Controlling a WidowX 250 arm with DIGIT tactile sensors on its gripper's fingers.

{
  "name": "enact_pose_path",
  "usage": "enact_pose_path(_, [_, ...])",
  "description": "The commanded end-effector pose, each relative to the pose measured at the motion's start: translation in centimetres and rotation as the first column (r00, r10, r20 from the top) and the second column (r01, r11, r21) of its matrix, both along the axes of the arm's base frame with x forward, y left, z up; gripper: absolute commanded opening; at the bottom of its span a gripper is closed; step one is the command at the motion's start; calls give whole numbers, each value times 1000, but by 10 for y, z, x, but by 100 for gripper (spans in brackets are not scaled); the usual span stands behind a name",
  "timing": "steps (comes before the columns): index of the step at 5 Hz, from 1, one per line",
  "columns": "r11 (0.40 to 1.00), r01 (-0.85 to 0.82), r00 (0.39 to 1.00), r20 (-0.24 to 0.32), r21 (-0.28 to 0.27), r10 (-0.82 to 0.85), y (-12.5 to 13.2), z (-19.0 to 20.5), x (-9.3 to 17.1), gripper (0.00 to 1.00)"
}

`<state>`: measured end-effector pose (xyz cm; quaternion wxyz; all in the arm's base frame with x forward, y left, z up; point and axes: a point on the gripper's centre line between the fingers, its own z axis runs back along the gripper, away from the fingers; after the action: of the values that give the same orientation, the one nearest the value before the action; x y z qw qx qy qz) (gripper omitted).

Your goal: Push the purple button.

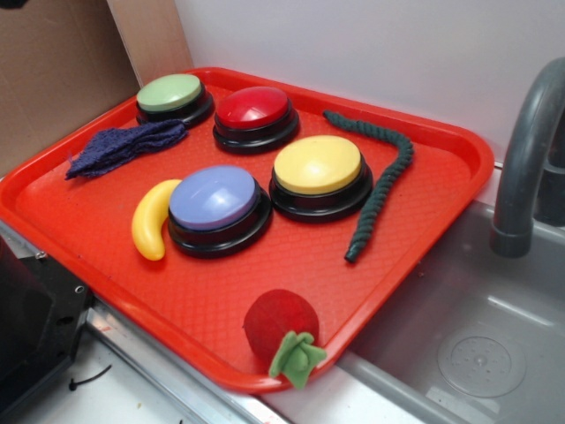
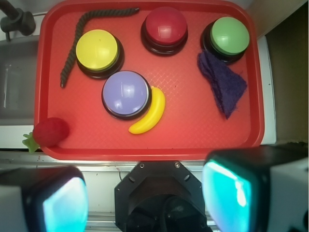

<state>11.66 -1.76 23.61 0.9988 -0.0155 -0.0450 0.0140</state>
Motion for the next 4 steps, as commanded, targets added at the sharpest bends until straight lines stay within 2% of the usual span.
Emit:
enact_pose_path(1, [1000,0,1000,0,0,0,0,0,0,100])
enact_pose_path(2, [985,168,986,5,23,-168,-11,-36,46,100])
enact_pose_path(3, [983,186,982,23,-11,-186,-14,-71,72,100])
enact_pose_path(4, [975,222,975,24,-17,-221,-14,-103,93,100])
